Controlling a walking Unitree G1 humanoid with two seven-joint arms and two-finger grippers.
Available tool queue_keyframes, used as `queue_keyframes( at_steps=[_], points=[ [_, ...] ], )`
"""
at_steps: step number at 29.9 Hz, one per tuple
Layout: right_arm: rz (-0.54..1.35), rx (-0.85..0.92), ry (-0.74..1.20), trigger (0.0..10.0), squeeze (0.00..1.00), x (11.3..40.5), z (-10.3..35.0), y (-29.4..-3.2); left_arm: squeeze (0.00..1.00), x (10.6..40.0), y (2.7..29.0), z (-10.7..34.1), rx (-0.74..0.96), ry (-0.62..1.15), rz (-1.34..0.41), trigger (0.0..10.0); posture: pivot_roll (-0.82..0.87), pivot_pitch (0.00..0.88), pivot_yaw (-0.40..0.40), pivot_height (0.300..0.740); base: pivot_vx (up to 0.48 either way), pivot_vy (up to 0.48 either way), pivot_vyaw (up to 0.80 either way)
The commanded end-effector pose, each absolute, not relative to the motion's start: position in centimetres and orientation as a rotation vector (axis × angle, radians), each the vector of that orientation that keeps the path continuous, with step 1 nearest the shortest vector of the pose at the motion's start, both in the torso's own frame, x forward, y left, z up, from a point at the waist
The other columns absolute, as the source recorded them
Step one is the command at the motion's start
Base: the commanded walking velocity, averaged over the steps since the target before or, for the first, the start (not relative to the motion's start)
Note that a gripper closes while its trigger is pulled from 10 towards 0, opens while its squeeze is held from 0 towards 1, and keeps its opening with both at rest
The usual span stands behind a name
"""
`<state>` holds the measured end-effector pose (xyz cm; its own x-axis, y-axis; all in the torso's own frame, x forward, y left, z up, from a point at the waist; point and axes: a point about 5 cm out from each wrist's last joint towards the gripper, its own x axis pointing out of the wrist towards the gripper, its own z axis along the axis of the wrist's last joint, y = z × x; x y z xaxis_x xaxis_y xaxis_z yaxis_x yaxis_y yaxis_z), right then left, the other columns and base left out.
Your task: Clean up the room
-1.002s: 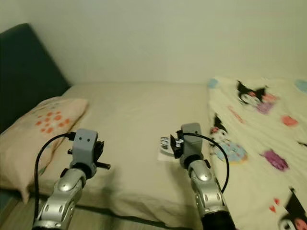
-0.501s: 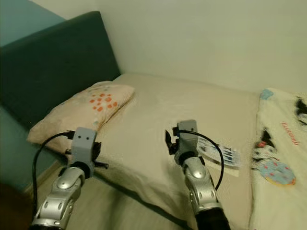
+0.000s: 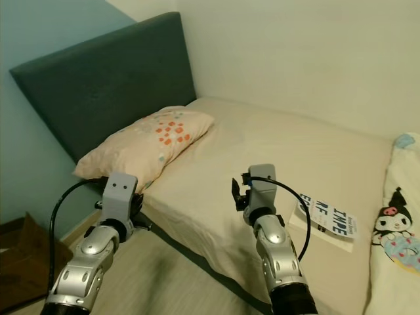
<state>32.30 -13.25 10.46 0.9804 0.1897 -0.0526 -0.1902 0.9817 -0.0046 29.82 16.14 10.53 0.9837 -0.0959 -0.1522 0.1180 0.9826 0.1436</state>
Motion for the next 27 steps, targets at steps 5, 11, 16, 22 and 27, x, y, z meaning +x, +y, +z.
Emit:
queue_keyframes(
  at_steps=[5, 11, 16, 22, 27],
  points=[
    [0.209, 0.002, 0.074, 10.0, 0.00, 31.9, 9.8, -12.8, 0.00, 29.7, 15.9, 10.2, 0.166, 0.166, -0.119, 10.0, -0.06, 0.086, 0.097, 0.740, 0.000, -0.469, 0.32],
    [0.183, 0.020, 0.085, 10.0, 0.00, 31.9, 9.7, -13.1, 0.00, 29.7, 16.0, 10.3, 0.173, 0.165, -0.119, 10.0, -0.06, 0.087, 0.096, 0.740, 0.000, -0.480, 0.00],
    [0.179, -0.014, 0.084, 10.0, 0.00, 31.9, 9.6, -13.3, 0.00, 29.7, 16.2, 10.2, 0.181, 0.172, -0.101, 10.0, -0.06, 0.090, 0.098, 0.740, 0.000, -0.397, 0.00],
    [0.173, -0.013, 0.086, 10.0, 0.00, 31.8, 9.6, -13.4, 0.00, 30.1, 16.7, 10.2, 0.114, 0.179, -0.071, 10.0, -0.07, 0.097, 0.099, 0.740, 0.000, 0.080, 0.00],
    [0.173, -0.012, 0.085, 10.0, 0.00, 31.8, 9.6, -13.5, 0.00, 30.2, 17.2, 10.4, 0.150, 0.184, -0.057, 10.0, -0.07, 0.098, 0.098, 0.740, 0.000, 0.480, 0.00]
  ],
)
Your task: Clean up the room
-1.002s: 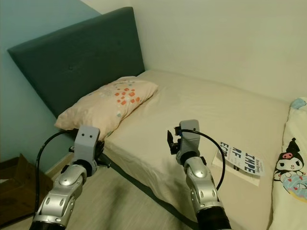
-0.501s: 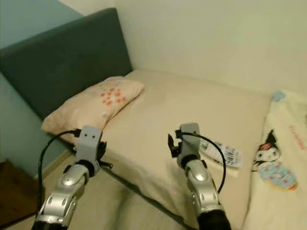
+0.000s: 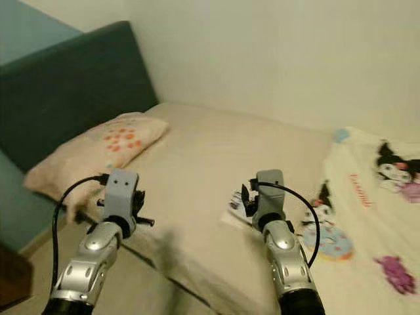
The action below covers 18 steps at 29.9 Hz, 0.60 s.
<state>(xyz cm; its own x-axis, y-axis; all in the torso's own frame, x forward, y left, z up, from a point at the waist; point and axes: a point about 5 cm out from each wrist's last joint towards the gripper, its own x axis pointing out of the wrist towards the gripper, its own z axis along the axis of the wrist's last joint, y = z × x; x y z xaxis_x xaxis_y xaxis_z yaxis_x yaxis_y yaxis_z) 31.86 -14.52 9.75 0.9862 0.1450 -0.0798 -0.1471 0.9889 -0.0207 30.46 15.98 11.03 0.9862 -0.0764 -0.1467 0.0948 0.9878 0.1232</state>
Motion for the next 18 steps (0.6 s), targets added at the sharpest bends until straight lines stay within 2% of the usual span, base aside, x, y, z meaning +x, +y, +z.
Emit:
queue_keyframes(
  at_steps=[1, 3, 18],
  points=[
    [0.173, -0.012, 0.085, 10.0, 0.00, 31.77, 9.62, -13.49, 0.00, 30.21, 17.24, 10.40, 0.154, 0.182, -0.059, 10.0, -0.07, 0.098, 0.098, 0.740, 0.000, 0.480, 0.00],
    [0.174, -0.013, 0.086, 10.0, 0.00, 31.78, 9.59, -13.50, 0.00, 30.20, 17.24, 10.41, 0.148, 0.179, -0.060, 10.0, -0.06, 0.099, 0.095, 0.740, 0.000, 0.480, 0.00],
    [0.152, 0.014, 0.081, 10.0, 0.00, 31.75, 9.69, -13.90, 0.00, 30.22, 16.39, 10.98, 0.160, 0.123, -0.063, 10.0, -0.07, 0.109, 0.094, 0.740, 0.000, 0.000, 0.00]
  ],
)
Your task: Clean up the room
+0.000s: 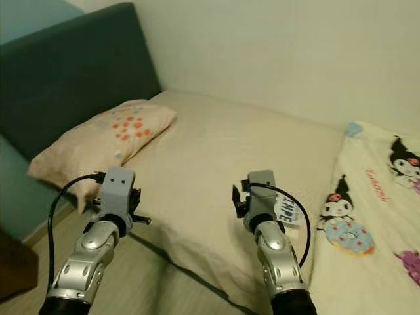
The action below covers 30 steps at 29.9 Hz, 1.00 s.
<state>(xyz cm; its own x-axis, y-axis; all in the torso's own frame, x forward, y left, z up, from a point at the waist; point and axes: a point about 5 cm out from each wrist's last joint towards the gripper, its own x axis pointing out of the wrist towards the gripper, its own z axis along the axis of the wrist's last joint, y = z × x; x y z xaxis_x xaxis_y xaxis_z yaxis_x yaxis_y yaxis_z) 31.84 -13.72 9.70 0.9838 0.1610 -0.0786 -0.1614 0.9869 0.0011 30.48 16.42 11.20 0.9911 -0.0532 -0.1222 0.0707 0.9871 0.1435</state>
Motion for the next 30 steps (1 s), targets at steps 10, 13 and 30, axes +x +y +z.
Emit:
queue_keyframes(
  at_steps=[10, 13, 30],
  points=[
    [0.150, 0.037, 0.100, 10.0, 0.00, 31.82, 9.55, -13.88, 0.00, 30.04, 16.50, 10.50, 0.163, 0.147, -0.047, 10.0, -0.06, 0.113, 0.089, 0.730, 0.000, 0.000, 0.00],
    [0.151, 0.042, 0.099, 10.0, 0.00, 31.77, 9.53, -13.88, 0.00, 30.04, 16.55, 10.48, 0.162, 0.147, -0.044, 10.0, -0.06, 0.113, 0.089, 0.720, 0.000, 0.000, 0.00],
    [0.149, 0.045, 0.094, 10.0, 0.00, 31.76, 9.67, -14.02, 0.00, 30.08, 16.56, 10.55, 0.151, 0.142, -0.047, 10.0, -0.06, 0.123, 0.094, 0.640, 0.000, 0.000, 0.00]
  ],
)
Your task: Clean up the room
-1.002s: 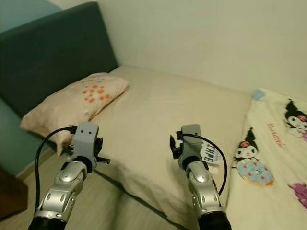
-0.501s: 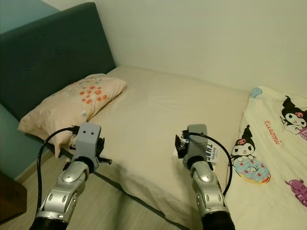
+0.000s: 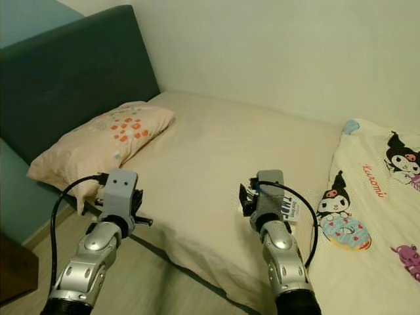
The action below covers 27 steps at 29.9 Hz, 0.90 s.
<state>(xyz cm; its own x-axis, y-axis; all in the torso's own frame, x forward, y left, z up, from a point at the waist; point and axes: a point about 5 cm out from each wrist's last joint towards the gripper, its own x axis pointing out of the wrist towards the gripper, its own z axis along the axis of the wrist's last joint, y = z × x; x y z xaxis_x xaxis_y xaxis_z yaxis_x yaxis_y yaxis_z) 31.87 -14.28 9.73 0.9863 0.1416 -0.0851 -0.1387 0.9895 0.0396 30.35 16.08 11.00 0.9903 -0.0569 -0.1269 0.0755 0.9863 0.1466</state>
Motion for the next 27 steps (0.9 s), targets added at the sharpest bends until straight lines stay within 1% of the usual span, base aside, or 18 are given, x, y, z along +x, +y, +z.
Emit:
queue_keyframes(
  at_steps=[1, 8, 24, 27],
  points=[
    [0.149, 0.045, 0.094, 10.0, 0.00, 31.76, 9.68, -14.04, 0.00, 30.07, 16.57, 10.54, 0.152, 0.143, -0.047, 10.0, -0.06, 0.123, 0.094, 0.635, 0.000, 0.000, 0.00],
    [0.148, 0.045, 0.100, 10.0, 0.00, 31.81, 9.63, -14.07, 0.00, 30.04, 16.60, 10.51, 0.157, 0.146, -0.049, 10.0, -0.06, 0.121, 0.092, 0.611, 0.000, 0.000, 0.00],
    [0.145, 0.072, 0.112, 10.0, 0.00, 31.55, 9.36, -14.02, 0.00, 29.87, 16.26, 10.30, 0.181, 0.155, -0.091, 10.0, -0.06, 0.113, 0.099, 0.611, 0.000, 0.000, 0.00],
    [0.145, 0.073, 0.115, 10.0, 0.00, 31.47, 9.25, -13.98, 0.00, 29.79, 16.26, 10.21, 0.185, 0.158, -0.096, 10.0, -0.06, 0.110, 0.102, 0.601, 0.000, 0.000, 0.00]
  ],
)
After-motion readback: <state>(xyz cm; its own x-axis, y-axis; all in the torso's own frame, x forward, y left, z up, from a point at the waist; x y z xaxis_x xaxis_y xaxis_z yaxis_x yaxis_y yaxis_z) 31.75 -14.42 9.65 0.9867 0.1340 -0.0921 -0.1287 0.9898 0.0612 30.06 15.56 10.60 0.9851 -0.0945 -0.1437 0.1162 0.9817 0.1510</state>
